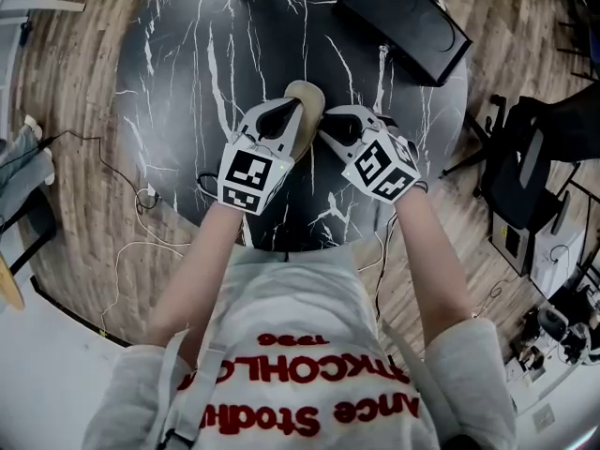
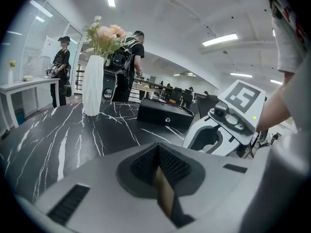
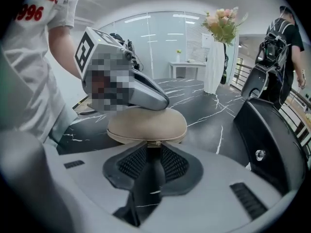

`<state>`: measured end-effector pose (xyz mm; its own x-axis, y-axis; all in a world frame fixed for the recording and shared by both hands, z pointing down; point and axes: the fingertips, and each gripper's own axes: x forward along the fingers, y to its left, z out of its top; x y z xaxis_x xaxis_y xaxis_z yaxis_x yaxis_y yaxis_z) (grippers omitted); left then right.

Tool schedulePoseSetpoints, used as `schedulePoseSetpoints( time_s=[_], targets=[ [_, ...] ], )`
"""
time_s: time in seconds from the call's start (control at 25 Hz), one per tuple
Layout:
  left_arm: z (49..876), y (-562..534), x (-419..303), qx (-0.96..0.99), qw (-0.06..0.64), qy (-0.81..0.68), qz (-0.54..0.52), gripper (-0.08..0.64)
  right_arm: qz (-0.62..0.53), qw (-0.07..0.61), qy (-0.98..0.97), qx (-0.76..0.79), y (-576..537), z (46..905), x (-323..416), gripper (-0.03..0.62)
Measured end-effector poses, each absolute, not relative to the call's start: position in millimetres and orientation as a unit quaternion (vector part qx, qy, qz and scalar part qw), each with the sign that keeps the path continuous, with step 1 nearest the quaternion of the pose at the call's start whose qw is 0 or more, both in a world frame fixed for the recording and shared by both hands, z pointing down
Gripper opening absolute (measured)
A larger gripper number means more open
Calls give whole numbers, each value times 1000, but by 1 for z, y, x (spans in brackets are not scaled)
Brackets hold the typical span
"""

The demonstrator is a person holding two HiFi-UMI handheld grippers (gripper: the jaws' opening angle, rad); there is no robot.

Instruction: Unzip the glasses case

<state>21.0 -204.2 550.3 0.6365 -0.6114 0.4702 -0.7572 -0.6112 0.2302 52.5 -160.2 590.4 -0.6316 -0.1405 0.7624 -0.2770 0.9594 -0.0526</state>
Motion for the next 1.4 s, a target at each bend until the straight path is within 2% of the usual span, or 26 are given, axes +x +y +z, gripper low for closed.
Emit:
schedulePoseSetpoints(
  time_s=[0.2,1.04,1.4],
  targets=[
    [550,-203,20,881,204,-392,172,0,72,415,-897,135,-155,590,50,51],
    [550,-202,20,887,191,-386,168,0,96,431,-884,157,-135,588,41,23],
    [549,-200,20,893,179,-376,167,0,139,405,-886,179,-98,589,21,23]
  ],
)
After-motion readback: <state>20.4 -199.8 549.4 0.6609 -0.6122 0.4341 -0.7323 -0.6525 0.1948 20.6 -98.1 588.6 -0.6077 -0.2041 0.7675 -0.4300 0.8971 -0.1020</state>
